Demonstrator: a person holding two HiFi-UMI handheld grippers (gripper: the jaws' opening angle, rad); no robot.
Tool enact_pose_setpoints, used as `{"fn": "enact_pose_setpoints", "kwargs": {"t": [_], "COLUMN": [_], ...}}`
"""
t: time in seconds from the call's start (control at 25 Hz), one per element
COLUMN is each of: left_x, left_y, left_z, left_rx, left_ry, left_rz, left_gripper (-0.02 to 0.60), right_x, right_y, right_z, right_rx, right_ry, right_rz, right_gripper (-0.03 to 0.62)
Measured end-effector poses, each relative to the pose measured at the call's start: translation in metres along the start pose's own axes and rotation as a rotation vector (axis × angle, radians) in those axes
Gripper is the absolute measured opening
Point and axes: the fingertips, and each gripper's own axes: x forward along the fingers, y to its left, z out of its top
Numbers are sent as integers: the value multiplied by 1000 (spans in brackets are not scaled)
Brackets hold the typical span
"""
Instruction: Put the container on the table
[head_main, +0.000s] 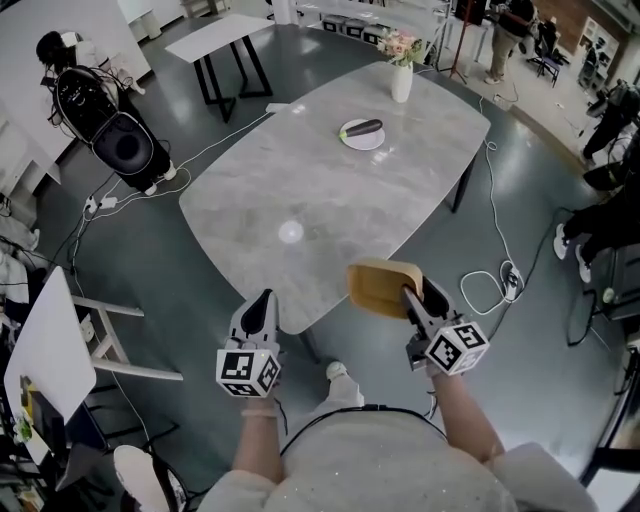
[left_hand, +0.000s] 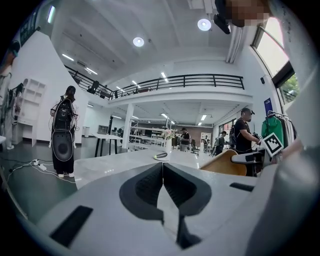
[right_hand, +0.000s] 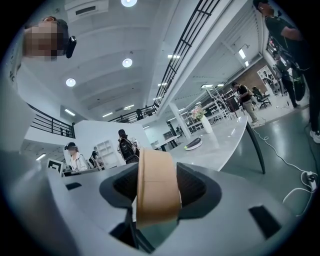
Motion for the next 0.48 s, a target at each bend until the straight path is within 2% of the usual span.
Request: {"fn": "enact_pose_setpoints", "kwargs": {"t": [0.48], "left_x": [39], "left_y": [48], "left_z": [8], "left_rx": [-6], "left_ry": [-16], "left_rz": [2], "left_gripper": [6], "right_x": [63], "right_y": [1], "right_z": [6], "right_rx": [2], "right_ry": [-6], "right_rz": [6], "right_gripper": [218]}}
